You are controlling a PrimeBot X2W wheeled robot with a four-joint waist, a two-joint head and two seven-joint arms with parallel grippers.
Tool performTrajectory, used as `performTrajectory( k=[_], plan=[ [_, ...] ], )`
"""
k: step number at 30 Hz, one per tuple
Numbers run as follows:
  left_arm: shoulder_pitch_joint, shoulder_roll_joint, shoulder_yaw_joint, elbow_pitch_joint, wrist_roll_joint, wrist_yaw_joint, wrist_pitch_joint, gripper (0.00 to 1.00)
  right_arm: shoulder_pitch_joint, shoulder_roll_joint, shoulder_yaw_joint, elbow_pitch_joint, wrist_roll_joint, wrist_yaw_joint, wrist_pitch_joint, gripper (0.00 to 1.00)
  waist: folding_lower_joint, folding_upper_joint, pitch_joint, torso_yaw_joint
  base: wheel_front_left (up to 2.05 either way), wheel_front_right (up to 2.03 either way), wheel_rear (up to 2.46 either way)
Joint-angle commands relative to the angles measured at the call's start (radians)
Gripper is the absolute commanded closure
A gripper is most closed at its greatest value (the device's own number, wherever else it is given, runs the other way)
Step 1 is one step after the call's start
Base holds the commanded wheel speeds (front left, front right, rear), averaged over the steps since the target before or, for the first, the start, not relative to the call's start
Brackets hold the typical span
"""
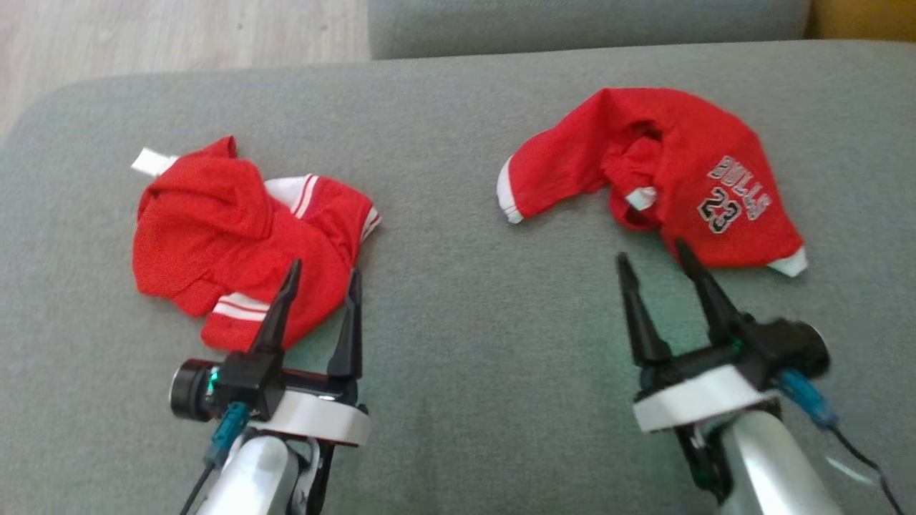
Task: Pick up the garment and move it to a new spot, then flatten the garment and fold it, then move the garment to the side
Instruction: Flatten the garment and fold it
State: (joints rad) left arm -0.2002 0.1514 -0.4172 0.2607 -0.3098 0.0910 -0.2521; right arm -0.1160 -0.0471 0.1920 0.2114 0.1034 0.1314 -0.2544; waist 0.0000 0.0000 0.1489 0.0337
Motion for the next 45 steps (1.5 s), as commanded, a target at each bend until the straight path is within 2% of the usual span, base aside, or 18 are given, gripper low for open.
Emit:
performTrajectory(
  k=[1, 7, 13, 21, 28, 29, 30, 36, 45],
  plan=[
    [-0.053, 0.001, 0.034, -0.025, 0.010, -0.008, -0.010, 0.00, -0.081, -0.003, 0.048, 0.004, -0.038, -0.001, -0.007, 0.00, 0.0000, 0.0000, 0.022, 0.026, 0.00, 0.00, 0.00],
    [-0.077, -0.026, 0.027, -0.009, 0.020, -0.021, -0.010, 0.00, -0.241, -0.003, 0.123, 0.151, -0.182, -0.001, 0.093, 0.00, 0.0000, 0.0000, 0.062, 0.088, 0.00, 0.00, 0.00],
    [-0.096, -0.049, 0.020, 0.006, 0.028, -0.033, -0.010, 0.00, -0.366, -0.003, 0.119, 0.299, -0.274, -0.001, 0.189, 0.00, 0.0000, 0.0000, 0.089, 0.142, 0.00, 0.00, 0.00],
    [-0.113, -0.075, 0.017, 0.017, 0.040, -0.043, -0.010, 0.00, -0.473, -0.003, 0.044, 0.489, -0.333, -0.001, 0.263, 0.00, 0.0000, 0.0000, 0.120, 0.207, 0.00, 0.00, 0.00],
    [-0.109, -0.085, 0.030, 0.015, 0.051, -0.044, -0.010, 0.00, -0.507, -0.003, 0.023, 0.594, -0.329, -0.001, 0.280, 0.00, 0.0000, 0.0000, 0.132, 0.208, 0.00, 0.00, 0.00],
    [-0.107, -0.086, 0.033, 0.015, 0.052, -0.045, -0.010, 0.00, -0.511, -0.003, 0.027, 0.603, -0.323, -0.001, 0.277, 0.32, 0.0000, 0.0000, 0.132, 0.204, 0.00, 0.00, 0.00],
    [-0.106, -0.086, 0.035, 0.018, 0.054, -0.046, -0.010, 0.00, -0.514, -0.003, 0.028, 0.608, -0.315, -0.001, 0.269, 0.99, 0.0000, 0.0000, 0.131, 0.199, 0.00, 0.00, 0.00],
    [-0.095, -0.083, 0.055, 0.029, 0.066, -0.051, -0.010, 0.00, -0.523, -0.003, 0.011, 0.603, -0.263, -0.001, 0.159, 1.00, 0.0000, 0.0000, 0.104, 0.159, 0.00, 0.00, 0.00],
    [-0.057, -0.079, 0.079, 0.030, 0.077, -0.056, -0.010, 0.00, -0.536, -0.003, -0.112, 0.496, -0.212, -0.001, 0.036, 1.00, 0.0000, 0.0000, 0.023, 0.092, 0.00, 0.00, 0.00]
  ],
)
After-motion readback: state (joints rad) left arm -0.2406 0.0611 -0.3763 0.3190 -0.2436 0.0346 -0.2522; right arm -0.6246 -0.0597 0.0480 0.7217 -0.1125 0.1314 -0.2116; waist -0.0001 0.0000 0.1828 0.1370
